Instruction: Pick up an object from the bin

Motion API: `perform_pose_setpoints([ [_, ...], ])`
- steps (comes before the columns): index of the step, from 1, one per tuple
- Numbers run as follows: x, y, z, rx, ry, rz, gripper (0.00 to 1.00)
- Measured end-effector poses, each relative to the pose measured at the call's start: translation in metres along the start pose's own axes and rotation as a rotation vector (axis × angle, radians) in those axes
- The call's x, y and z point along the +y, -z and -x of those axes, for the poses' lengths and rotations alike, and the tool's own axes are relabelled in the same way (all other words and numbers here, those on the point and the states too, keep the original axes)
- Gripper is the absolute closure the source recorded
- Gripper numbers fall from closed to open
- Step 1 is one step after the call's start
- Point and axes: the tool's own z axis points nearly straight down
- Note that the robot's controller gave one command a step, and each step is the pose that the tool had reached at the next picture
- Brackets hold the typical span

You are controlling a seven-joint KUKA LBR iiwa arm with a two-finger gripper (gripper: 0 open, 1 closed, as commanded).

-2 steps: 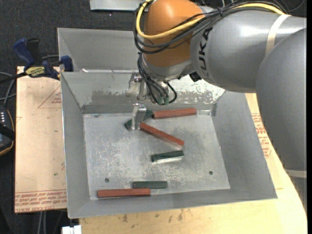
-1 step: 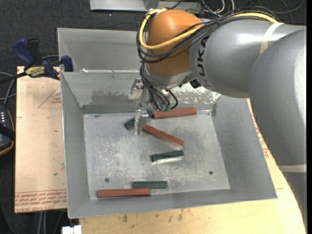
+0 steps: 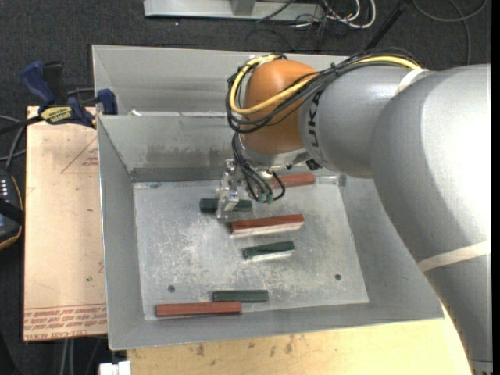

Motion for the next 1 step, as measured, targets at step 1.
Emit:
perform_pose_setpoints([
  [1, -0.0001, 0.0000, 0.0000, 0.000, -0.001, 0.000, 1.00],
])
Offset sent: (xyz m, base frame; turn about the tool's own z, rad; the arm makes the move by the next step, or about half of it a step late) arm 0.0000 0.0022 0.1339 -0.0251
